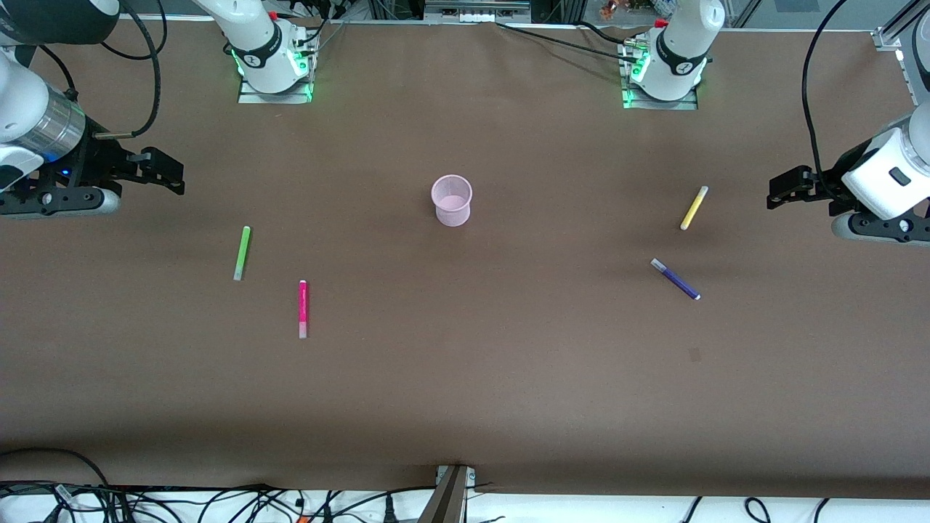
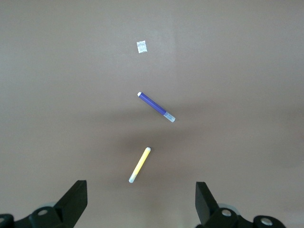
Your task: Organize pens into pink holder with both arms
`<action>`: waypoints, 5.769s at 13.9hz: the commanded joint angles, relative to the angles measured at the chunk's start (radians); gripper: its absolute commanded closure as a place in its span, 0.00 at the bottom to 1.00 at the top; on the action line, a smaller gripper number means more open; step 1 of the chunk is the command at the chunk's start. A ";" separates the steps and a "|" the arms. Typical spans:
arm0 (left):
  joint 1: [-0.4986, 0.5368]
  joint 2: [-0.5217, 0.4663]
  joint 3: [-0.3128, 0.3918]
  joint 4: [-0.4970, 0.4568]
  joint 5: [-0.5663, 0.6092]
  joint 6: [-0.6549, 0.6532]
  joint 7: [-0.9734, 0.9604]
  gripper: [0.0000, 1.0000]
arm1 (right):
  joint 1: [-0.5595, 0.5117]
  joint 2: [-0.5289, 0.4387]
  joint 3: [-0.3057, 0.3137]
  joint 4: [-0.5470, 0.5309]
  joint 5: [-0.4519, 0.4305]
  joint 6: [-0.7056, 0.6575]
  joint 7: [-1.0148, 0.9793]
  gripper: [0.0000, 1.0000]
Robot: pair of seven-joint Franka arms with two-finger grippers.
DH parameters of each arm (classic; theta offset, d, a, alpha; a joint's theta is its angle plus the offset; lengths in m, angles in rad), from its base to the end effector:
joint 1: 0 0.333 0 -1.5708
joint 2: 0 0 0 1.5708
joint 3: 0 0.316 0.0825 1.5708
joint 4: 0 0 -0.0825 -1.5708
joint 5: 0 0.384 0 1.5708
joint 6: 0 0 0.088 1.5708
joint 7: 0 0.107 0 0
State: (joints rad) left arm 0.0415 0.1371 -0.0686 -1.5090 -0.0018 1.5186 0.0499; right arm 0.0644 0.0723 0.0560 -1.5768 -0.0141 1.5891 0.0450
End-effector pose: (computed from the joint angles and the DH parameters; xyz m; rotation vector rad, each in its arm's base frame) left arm 0.5875 -0.0135 0.5710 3.1203 -0.1201 -0.1986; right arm 0.5719 0.0666 0.5824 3.1230 0.1188 -0.0920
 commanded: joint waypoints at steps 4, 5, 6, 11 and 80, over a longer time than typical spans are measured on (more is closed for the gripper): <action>-0.002 0.007 0.000 0.021 0.003 -0.020 0.010 0.00 | -0.020 -0.019 0.016 -0.006 0.037 0.003 0.015 0.00; 0.000 0.010 0.000 0.012 0.003 -0.020 0.008 0.00 | -0.020 -0.019 0.016 -0.006 0.039 0.003 0.015 0.00; 0.007 0.013 0.000 0.007 0.003 -0.018 0.010 0.00 | -0.020 -0.019 0.016 -0.006 0.039 0.003 0.015 0.00; 0.035 0.102 0.010 0.003 -0.014 -0.018 -0.066 0.00 | -0.020 -0.017 0.021 0.000 0.040 0.005 0.015 0.00; -0.893 0.538 -0.215 0.133 0.864 0.121 -2.563 1.00 | -0.021 0.020 0.016 0.046 0.065 0.049 -0.011 0.00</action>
State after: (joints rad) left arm -0.8009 0.6085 -0.3206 -1.4808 0.8048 1.6864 -2.5019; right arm 0.0563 0.0743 0.0645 -1.5661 0.0417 1.6424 0.0442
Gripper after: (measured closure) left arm 0.819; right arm 0.000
